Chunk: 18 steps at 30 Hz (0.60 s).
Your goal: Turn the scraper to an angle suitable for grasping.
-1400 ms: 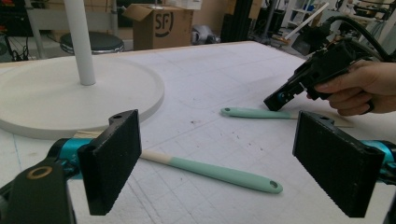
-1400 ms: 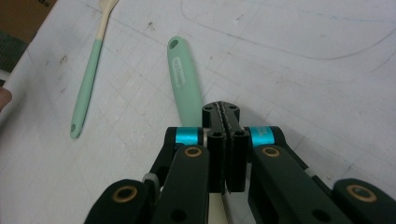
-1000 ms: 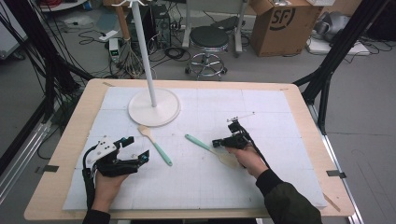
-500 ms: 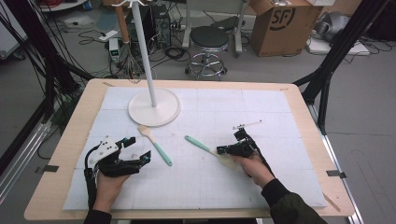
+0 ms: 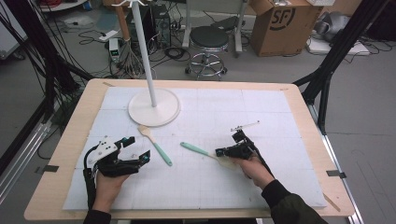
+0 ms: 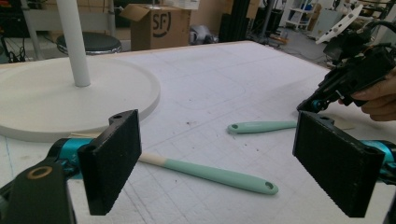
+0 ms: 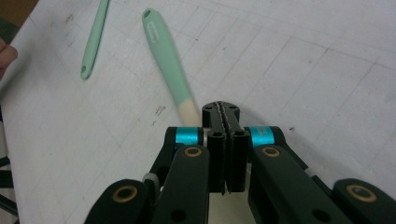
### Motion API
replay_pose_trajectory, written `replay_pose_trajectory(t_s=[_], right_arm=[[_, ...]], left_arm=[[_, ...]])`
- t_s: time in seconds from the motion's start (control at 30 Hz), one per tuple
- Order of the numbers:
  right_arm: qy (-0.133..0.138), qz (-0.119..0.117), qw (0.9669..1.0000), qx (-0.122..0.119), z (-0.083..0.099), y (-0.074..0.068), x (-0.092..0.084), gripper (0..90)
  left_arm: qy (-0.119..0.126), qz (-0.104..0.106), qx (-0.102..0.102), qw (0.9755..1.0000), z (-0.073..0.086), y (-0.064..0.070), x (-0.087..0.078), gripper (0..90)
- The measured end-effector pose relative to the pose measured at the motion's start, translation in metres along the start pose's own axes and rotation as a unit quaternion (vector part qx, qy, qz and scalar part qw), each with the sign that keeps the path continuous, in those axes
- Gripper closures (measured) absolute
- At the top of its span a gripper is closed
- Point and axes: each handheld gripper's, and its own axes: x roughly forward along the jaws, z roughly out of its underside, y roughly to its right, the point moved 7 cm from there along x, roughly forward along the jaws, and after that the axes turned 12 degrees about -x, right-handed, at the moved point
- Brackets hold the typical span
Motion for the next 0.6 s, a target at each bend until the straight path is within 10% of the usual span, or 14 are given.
replay_pose_trajectory(t_s=[0.6], right_arm=[[-0.011,0.017,0.9998,0.009,0.018,0.014,-0.025,90.0]], left_arm=[[0.0,0.0,0.0,1.0,0.0,0.001,0.001,16.1]])
